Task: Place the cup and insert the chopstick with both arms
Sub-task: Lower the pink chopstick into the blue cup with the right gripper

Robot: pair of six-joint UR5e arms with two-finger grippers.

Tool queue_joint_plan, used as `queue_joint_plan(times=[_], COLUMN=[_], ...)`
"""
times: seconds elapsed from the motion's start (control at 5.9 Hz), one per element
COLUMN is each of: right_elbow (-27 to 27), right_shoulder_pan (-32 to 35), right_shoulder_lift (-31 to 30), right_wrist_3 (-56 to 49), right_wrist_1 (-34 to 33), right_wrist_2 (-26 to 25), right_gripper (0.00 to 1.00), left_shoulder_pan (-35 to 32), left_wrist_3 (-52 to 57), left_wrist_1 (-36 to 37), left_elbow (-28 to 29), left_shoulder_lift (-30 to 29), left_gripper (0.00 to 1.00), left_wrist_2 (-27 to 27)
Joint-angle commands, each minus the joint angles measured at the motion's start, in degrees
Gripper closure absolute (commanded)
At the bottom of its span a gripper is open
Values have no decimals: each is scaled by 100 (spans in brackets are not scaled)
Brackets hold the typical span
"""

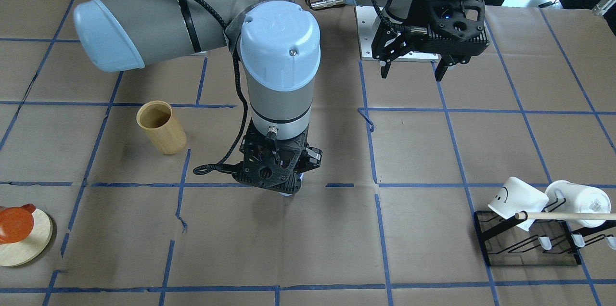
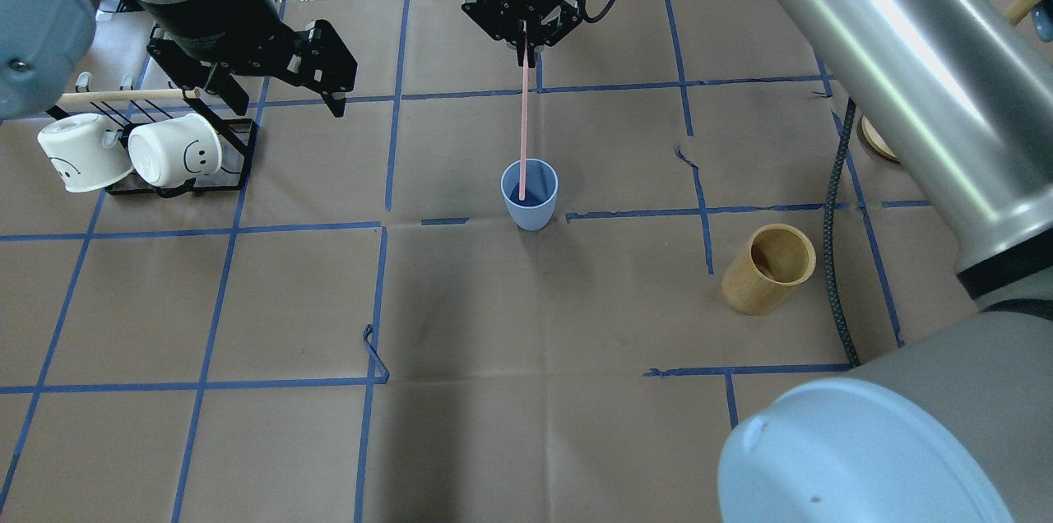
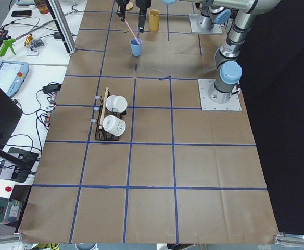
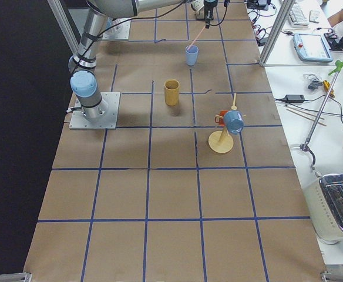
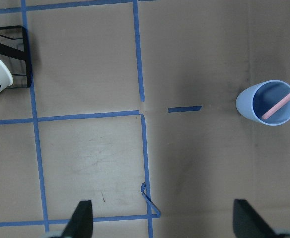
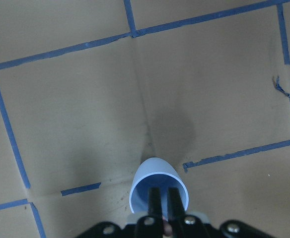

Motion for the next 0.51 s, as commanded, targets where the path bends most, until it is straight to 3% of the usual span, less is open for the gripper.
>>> queue_joint_plan(times=[0.0,0.34], right_elbow=[327,625], right_shoulder_pan=[-3,-3], right_shoulder_lift=[3,3], right_wrist_3=[-6,3], right_wrist_1=[-343,-764], right_wrist_2=[-6,-15], right_gripper=[95,94], left_shoulder_pan=[0,0], left_wrist_3=[0,-9], left_wrist_1=[0,-9], left_elbow=[0,0], left_shoulder_lift=[0,9], left_gripper=[2,2], left_wrist_2=[0,0])
